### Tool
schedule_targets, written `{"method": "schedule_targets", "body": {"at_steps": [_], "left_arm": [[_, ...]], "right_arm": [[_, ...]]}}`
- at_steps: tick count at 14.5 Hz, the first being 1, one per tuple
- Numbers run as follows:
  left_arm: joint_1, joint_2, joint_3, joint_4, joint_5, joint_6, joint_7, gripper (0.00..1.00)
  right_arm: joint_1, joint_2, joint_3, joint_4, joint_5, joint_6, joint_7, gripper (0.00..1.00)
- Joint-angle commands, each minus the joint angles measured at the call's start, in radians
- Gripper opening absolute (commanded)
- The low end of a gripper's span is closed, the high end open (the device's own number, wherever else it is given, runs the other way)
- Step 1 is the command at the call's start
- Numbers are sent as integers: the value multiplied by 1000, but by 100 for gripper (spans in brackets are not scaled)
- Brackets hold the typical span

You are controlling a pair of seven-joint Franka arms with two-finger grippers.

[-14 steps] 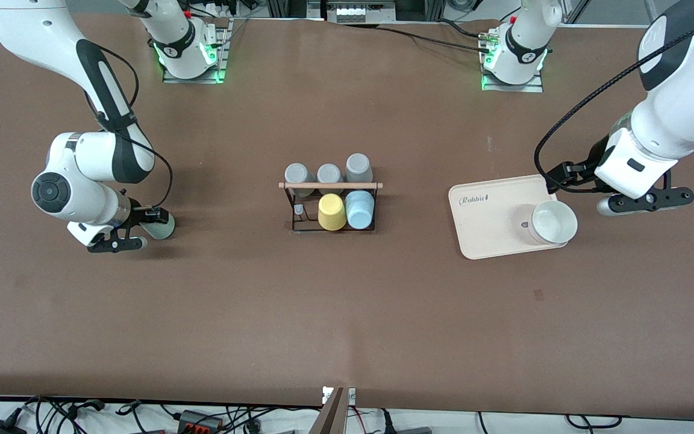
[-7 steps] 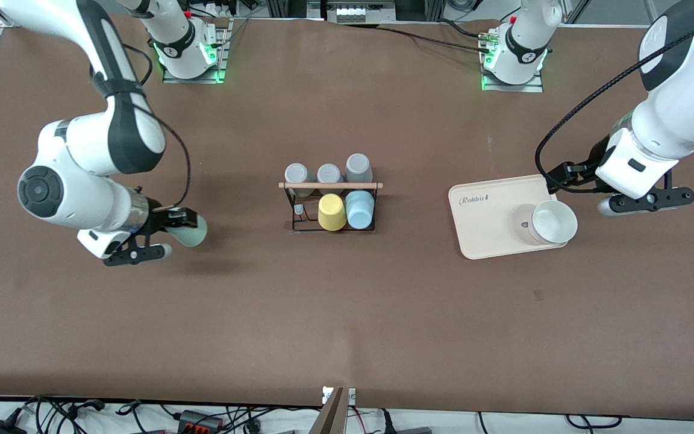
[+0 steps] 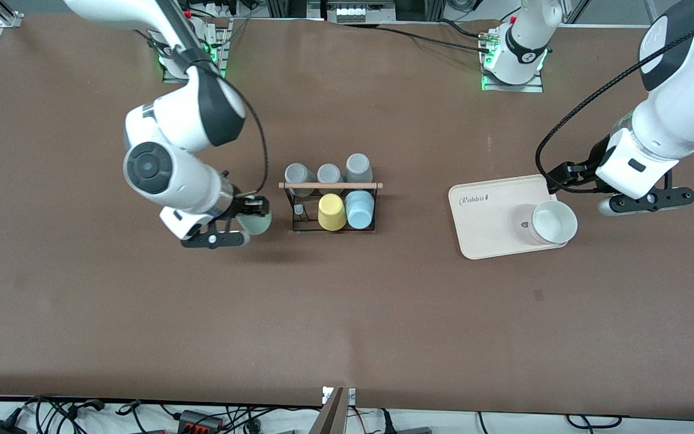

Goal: Hang scattered cups on rack with three cups
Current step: 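Carry the pale green cup with the right gripper to the rack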

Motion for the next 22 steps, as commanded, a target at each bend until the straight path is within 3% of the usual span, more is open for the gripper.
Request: {"method": "schedule_targets", "body": {"at_steps": [1, 9, 15, 22], "left_arm": [[14, -16, -7, -8, -18, -5, 24, 100], [14, -16, -7, -9, -18, -5, 24, 100], [14, -16, -7, -8, -18, -3, 24, 100], [14, -16, -7, -9, -18, -3, 24, 100]], "right_arm": [[27, 33, -9, 86, 51, -23, 57, 13], [102, 92, -11, 89, 2, 6, 106, 13], [127, 135, -9, 89, 11, 87, 160, 13], [141, 136, -12, 90, 7, 76, 155, 13]]}}
